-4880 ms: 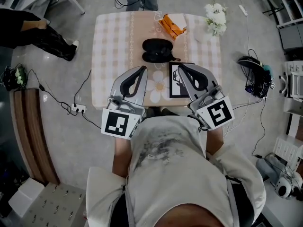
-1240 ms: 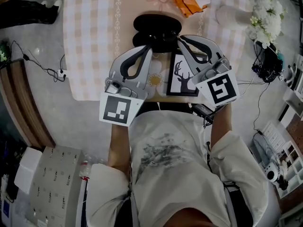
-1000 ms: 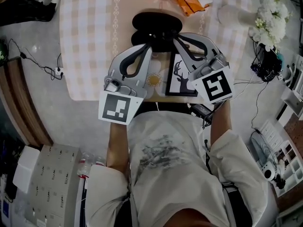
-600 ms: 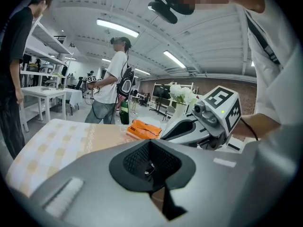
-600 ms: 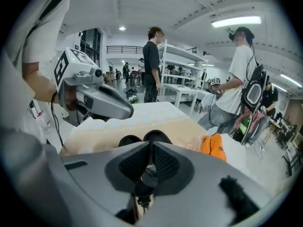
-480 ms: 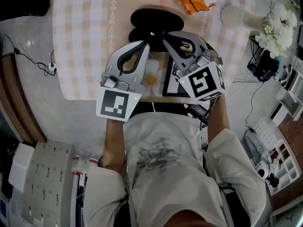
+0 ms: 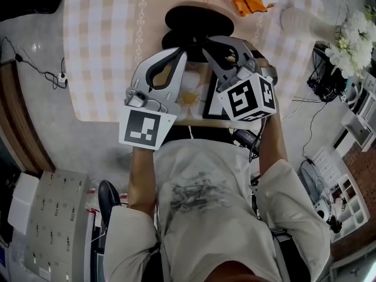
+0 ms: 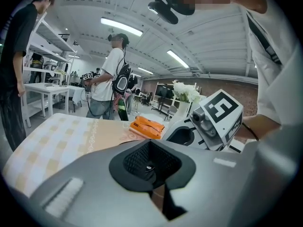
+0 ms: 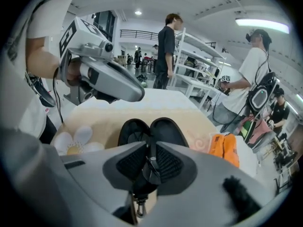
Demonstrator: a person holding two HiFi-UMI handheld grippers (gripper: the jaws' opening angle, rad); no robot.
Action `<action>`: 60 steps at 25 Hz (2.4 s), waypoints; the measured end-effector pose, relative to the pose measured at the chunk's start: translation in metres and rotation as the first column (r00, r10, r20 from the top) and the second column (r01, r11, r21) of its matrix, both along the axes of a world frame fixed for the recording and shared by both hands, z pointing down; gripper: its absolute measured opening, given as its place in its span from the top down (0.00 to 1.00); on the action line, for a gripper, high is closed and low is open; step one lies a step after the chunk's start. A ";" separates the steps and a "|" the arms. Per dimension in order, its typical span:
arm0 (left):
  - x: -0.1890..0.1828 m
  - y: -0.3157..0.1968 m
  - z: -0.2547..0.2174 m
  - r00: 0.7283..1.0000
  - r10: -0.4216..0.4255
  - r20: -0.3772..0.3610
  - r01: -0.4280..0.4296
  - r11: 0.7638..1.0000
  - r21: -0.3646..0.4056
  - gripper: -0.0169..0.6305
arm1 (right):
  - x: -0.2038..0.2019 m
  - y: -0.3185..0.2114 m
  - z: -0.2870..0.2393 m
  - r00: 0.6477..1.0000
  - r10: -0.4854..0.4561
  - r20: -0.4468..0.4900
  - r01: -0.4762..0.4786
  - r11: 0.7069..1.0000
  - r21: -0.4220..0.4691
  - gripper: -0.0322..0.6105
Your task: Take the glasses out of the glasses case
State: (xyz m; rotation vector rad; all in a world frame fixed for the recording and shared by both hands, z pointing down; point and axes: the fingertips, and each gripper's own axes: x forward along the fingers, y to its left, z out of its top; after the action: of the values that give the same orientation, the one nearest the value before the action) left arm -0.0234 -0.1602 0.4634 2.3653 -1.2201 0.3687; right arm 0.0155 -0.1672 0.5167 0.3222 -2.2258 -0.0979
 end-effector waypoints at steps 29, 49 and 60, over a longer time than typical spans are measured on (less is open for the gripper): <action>-0.003 0.001 0.013 0.999 -0.032 -0.001 0.032 0.999 -0.023 0.96 | -0.013 0.009 0.044 0.966 -0.188 -0.175 0.196 0.980 0.028 0.84; -0.004 0.010 0.014 1.000 -0.029 -0.007 0.029 0.999 -0.019 0.96 | -0.016 0.016 0.043 0.981 -0.141 -0.133 0.139 0.990 -0.021 0.92; -0.003 0.012 0.006 1.000 -0.027 -0.015 0.027 1.000 0.001 0.96 | -0.013 0.010 0.030 0.986 -0.094 -0.136 0.099 0.995 0.028 0.92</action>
State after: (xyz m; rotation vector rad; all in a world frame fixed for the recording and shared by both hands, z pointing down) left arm -0.0268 -0.1479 0.4699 2.3456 -1.2448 0.3410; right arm 0.0029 -0.1573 0.5466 0.2203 -2.1076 -0.2049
